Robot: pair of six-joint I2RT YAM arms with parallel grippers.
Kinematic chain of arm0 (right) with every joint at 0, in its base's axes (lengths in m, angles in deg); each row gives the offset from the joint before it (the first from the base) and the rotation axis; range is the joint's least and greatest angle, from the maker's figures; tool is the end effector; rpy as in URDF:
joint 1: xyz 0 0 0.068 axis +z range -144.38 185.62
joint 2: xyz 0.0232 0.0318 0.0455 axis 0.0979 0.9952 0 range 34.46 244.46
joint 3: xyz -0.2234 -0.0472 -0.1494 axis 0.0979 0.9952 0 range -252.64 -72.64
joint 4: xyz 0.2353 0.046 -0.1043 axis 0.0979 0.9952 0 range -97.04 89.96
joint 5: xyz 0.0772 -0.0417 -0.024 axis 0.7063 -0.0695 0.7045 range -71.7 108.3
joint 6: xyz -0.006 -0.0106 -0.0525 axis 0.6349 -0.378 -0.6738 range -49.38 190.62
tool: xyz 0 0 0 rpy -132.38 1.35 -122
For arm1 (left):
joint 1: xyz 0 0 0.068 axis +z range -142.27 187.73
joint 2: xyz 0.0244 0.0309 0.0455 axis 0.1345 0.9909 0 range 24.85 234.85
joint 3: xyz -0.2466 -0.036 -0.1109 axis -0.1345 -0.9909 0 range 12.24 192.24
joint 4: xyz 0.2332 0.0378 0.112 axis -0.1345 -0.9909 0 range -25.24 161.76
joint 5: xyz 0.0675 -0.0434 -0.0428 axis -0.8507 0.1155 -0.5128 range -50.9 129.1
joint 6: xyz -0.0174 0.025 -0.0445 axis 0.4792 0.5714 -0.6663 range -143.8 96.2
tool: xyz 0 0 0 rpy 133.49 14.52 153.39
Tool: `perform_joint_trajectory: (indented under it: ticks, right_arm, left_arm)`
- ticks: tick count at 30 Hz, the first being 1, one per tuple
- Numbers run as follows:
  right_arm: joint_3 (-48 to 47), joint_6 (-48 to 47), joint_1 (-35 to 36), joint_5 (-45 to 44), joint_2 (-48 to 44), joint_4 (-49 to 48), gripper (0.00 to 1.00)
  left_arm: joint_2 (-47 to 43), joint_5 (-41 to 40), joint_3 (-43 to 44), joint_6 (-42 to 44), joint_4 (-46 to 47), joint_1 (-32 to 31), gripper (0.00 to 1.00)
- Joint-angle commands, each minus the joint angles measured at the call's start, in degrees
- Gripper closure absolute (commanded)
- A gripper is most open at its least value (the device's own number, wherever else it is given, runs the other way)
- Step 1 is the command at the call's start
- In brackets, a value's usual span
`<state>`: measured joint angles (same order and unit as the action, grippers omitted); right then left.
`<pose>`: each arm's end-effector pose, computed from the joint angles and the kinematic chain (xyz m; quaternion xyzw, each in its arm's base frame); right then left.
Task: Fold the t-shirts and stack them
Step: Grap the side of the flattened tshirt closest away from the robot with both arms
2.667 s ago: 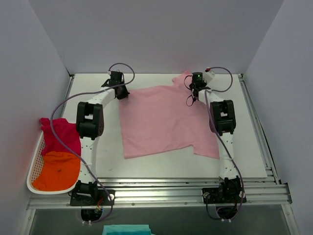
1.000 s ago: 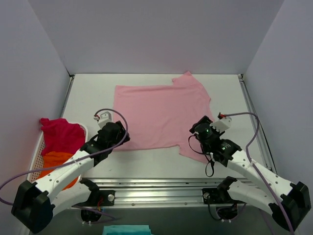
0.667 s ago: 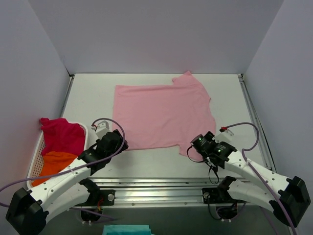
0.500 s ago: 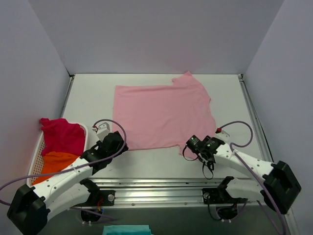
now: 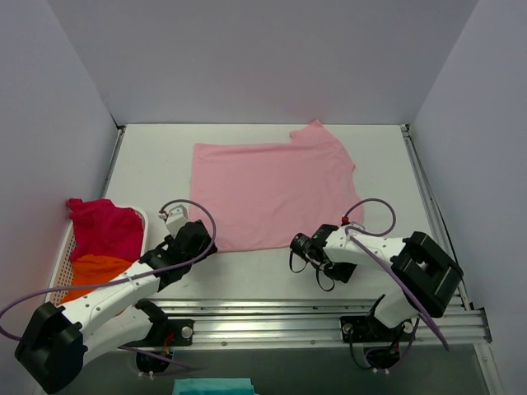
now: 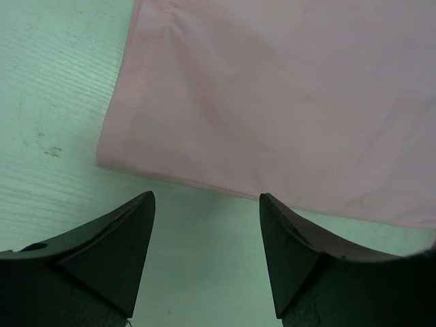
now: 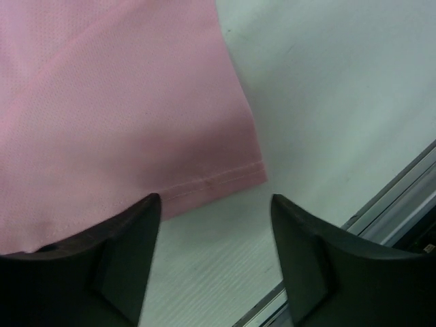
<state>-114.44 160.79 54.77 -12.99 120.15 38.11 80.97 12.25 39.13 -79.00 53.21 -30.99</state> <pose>0.1579 0.1544 0.1457 0.3395 0.9011 -0.0861 0.2557 0.1560 -0.1045 0.1870 -0.2128 0.8860 -0.1082 0.3974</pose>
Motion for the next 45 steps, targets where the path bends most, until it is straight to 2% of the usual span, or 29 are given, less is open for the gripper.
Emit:
perform_joint_trajectory:
  ticks: [1,4,10,13,15,18,24,27,28,33,45]
  right_arm:
    - [-2.14,1.59,0.25,-3.07,-2.10,6.71,0.35]
    - [-2.58,1.24,0.07,-5.01,-4.39,7.76,0.21]
    - [-2.76,0.71,-1.59,-4.31,-6.32,8.03,0.21]
    - [-2.15,-3.67,-5.27,-2.82,-6.06,5.75,0.21]
    - [-0.22,-9.97,-9.56,-0.45,-6.85,1.38,0.24]
    - [1.46,-14.84,-12.40,2.46,-8.17,-2.24,0.29]
    - [1.72,-17.13,-13.11,4.38,-6.15,-4.18,0.32]
    - [1.81,-17.92,-13.02,5.00,-4.92,-5.41,0.38]
    - [1.99,-18.27,-13.11,5.36,-4.74,-5.94,0.45]
    - [2.86,-20.21,-13.11,6.94,-2.64,-9.37,0.57]
    - [3.13,-24.42,-13.20,9.31,-1.84,-10.86,0.57]
  left_arm:
    - [-1.36,-1.45,0.71,1.50,2.28,-0.39,0.28]
    - [-2.33,-1.10,-0.26,1.50,3.25,-0.39,0.28]
    - [-3.82,-0.57,-0.35,2.29,3.08,-0.39,0.28]
    - [-4.44,-0.48,-0.53,2.47,3.25,-0.39,0.28]
    - [-4.53,-0.48,-0.61,2.64,3.43,-0.39,0.28]
    - [-4.61,-0.83,-0.79,2.64,3.69,-0.39,0.28]
    - [-4.53,-2.06,-0.27,2.73,3.87,-0.30,0.28]
    - [-3.91,-2.50,0.26,2.90,3.96,-0.39,0.28]
    - [-3.48,-2.59,0.35,2.90,4.22,-0.30,0.28]
    - [-1.63,-2.86,0.44,2.99,4.31,-0.30,0.28]
    - [-5.31,-4.17,0.09,2.82,0.88,-0.30,0.28]
